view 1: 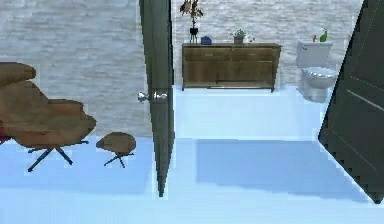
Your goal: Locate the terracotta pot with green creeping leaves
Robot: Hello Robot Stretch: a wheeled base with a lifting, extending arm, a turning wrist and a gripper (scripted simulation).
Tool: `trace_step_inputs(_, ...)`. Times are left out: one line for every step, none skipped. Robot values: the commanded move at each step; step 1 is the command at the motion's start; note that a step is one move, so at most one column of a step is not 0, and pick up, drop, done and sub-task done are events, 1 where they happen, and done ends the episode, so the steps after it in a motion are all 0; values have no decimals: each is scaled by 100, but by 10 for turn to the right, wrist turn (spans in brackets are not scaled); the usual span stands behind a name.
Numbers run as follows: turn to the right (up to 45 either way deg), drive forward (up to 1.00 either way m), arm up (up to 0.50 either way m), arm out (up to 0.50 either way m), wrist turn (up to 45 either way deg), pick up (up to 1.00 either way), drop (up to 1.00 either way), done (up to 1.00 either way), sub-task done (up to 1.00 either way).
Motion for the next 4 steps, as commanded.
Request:
trace_step_inputs(60, 0, 0, 0, 0, 0, 0, 0, 0)
trace_step_inputs(0, 30, 0, 0, 0, 0, 0, 0, 0)
trace_step_inputs(120, 0, 0, 0, 0, 0, 0, 0, 0)
trace_step_inputs(0, 85, 0, 0, 0, 0, 0, 0, 0)
